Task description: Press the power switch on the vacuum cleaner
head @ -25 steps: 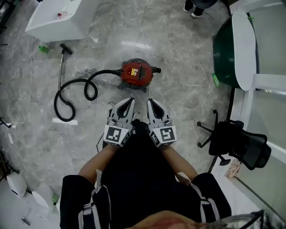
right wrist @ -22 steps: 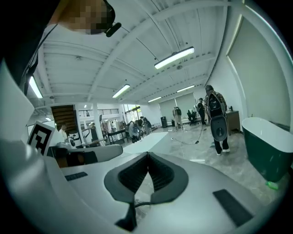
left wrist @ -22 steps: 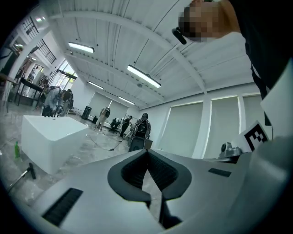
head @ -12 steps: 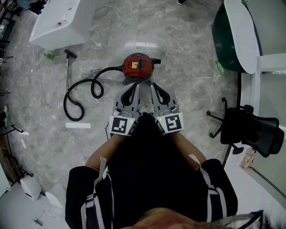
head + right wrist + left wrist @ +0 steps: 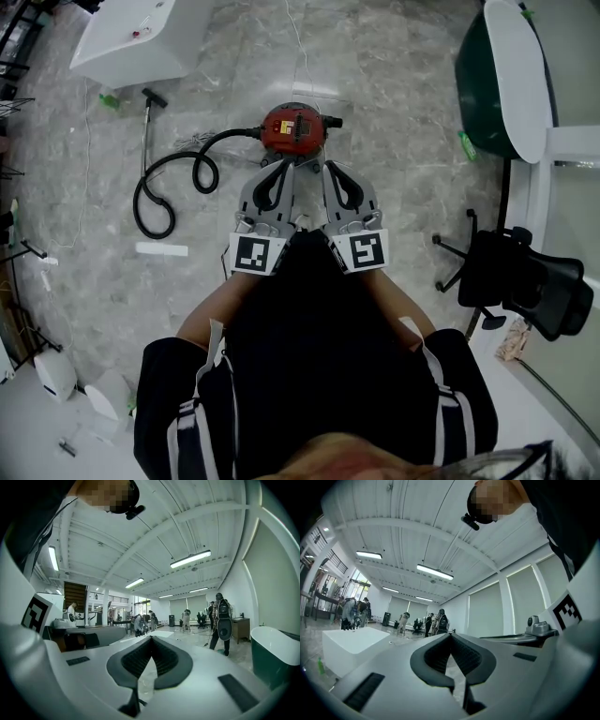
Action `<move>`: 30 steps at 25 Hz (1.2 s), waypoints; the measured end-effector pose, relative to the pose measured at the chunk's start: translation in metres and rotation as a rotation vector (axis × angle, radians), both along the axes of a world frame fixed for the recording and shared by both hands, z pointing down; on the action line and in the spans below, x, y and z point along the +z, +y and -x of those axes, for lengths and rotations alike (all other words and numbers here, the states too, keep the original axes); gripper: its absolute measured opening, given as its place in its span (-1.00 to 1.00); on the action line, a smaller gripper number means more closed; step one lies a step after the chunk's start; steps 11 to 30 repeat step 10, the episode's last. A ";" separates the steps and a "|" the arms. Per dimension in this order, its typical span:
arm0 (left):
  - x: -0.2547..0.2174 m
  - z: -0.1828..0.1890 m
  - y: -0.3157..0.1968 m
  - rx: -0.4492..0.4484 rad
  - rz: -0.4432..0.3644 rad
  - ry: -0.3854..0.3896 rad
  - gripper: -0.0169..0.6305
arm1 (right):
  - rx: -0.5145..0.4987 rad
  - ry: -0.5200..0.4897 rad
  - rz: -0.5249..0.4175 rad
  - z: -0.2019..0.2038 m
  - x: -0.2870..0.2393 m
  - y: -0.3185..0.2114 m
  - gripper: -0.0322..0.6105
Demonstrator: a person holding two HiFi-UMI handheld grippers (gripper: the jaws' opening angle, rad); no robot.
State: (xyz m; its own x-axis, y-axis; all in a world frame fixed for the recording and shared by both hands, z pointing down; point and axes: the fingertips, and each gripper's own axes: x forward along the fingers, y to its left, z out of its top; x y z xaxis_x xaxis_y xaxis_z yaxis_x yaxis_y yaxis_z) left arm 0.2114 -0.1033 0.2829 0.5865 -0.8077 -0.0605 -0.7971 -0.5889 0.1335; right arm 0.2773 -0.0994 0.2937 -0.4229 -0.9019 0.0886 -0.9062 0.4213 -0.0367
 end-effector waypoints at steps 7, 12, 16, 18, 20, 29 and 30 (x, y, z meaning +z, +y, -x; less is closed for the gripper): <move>-0.004 -0.009 -0.006 0.009 -0.005 0.008 -0.89 | -0.016 -0.006 -0.005 -0.002 -0.003 -0.006 -0.85; -0.005 -0.012 -0.009 0.019 -0.012 0.012 -0.89 | -0.030 -0.002 0.004 0.002 -0.001 -0.008 -0.85; -0.005 -0.012 -0.009 0.019 -0.012 0.012 -0.89 | -0.030 -0.002 0.004 0.002 -0.001 -0.008 -0.85; -0.005 -0.012 -0.009 0.019 -0.012 0.012 -0.89 | -0.030 -0.002 0.004 0.002 -0.001 -0.008 -0.85; -0.005 -0.012 -0.009 0.019 -0.012 0.012 -0.89 | -0.030 -0.002 0.004 0.002 -0.001 -0.008 -0.85; -0.005 -0.012 -0.009 0.019 -0.012 0.012 -0.89 | -0.030 -0.002 0.004 0.002 -0.001 -0.008 -0.85; -0.005 -0.012 -0.009 0.019 -0.012 0.012 -0.89 | -0.030 -0.002 0.004 0.002 -0.001 -0.008 -0.85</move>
